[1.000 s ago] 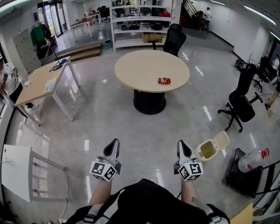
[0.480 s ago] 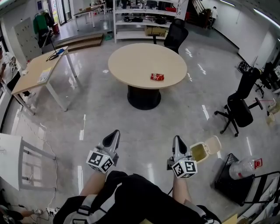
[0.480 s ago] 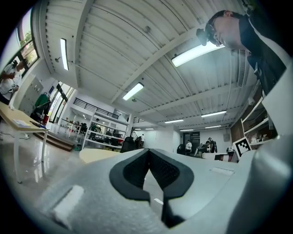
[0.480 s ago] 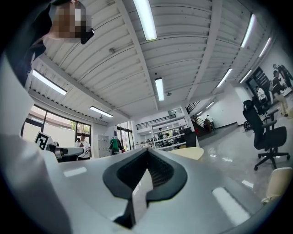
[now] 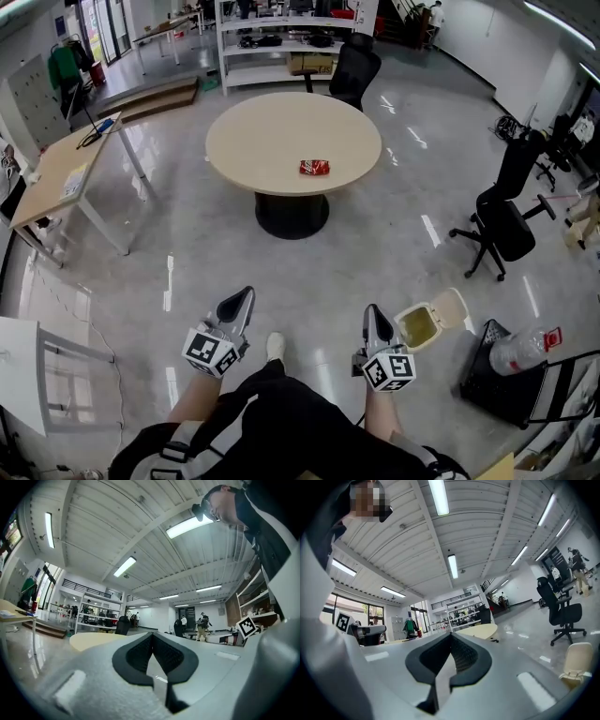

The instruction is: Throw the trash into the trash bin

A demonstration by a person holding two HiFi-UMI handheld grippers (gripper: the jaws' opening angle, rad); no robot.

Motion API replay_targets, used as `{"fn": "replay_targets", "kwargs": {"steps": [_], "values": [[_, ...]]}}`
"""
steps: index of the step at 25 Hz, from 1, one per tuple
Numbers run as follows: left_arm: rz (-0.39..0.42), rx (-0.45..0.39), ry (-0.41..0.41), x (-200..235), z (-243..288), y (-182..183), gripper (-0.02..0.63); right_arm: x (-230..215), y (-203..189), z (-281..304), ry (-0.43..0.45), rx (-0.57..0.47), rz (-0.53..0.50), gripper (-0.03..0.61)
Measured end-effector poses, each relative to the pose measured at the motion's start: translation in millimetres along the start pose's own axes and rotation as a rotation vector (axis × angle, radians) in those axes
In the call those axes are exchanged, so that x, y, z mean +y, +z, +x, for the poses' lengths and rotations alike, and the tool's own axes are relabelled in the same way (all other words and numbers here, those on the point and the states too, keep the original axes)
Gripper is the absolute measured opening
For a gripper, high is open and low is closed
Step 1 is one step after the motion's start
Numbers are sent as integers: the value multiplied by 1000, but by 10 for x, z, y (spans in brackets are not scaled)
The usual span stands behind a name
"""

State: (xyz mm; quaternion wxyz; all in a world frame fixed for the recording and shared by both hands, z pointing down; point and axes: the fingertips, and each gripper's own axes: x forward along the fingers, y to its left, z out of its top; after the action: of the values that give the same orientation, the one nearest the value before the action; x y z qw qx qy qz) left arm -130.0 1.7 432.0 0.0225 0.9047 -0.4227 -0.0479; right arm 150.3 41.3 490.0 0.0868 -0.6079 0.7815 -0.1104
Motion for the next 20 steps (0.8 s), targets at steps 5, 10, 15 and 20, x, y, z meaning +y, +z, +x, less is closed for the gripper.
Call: {"fn": "replay_targets", "kwargs": {"steps": [5, 10, 15, 20], "values": [[-27, -32, -56, 154, 531, 44, 1, -236, 208, 139, -70, -43, -13, 3], [-61, -45, -95, 407, 973, 108, 2, -434, 342, 411, -124, -49, -29, 4], [-90, -49, -73, 828, 1326, 37, 0, -554, 411, 817, -145, -53, -45, 3], [-81, -43, -83, 1158, 1526, 20, 1, -543, 395, 1293, -138, -41, -48, 3]]}}
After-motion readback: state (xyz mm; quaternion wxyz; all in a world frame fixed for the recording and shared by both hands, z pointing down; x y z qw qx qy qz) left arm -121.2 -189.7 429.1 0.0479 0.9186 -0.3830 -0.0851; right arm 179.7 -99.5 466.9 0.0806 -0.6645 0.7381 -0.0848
